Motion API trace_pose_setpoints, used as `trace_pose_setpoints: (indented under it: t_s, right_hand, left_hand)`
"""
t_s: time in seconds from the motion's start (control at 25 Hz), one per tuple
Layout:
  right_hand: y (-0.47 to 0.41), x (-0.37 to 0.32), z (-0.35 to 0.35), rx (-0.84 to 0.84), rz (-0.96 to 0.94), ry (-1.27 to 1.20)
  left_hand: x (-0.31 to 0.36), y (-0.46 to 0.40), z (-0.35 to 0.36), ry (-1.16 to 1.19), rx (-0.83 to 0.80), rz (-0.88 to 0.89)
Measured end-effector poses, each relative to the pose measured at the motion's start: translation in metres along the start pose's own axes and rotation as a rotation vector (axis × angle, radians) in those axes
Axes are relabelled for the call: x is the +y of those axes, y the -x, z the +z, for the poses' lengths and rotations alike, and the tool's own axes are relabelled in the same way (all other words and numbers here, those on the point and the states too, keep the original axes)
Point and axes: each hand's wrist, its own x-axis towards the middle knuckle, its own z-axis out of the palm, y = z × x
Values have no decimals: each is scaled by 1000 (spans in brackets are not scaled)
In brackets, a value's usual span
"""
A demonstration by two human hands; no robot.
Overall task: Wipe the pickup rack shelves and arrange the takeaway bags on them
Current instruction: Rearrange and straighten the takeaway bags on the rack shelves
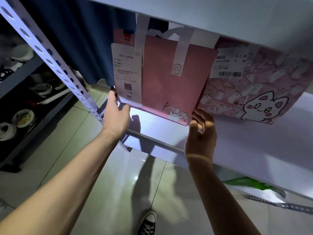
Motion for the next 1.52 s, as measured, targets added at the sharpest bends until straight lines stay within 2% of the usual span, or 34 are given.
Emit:
trace_pose_setpoints:
  t_s: [0.12,0.2,0.36,0.48,0.56,0.64,0.8,0.96,1.12,1.24,1.4,1.52]
  right_hand:
    - [-11,5,-21,48,0,-2]
    - [-22,13,-42,88,-12,31]
    - [-48,28,-87,213,-10,77]
    - [-68,34,-116,324,20,90]
    - [-83,36,-136,368,59,103]
    - [-99,38,-155,372,95,114]
    - [-122,40,-173,243,172,131]
    - [-133,39,-175,159,123,138]
    - [-134,42,-180,182,86,127]
    - [-123,46,-191,223,96,131]
    - [-99,55,-211,271,112,102]
    - [-84,58,-221,269,117,88]
  left_hand:
    - [2,32,8,8,134,-96]
    - [10,65,20,42,159,-28]
    - [38,116,62,56,-91,178]
    - [60,123,96,-9,-374,164]
    - [72,119,117,-68,-456,120]
    - [82,113,136,-87,-418,80]
    - [84,104,164,-161,-369,130]
    - [77,91,185,-114,-341,113]
    - [71,74,190,3,-294,63]
    - [66,78,193,105,-338,55]
    - [60,109,196,116,-359,115]
    - [55,123,193,99,-347,80]
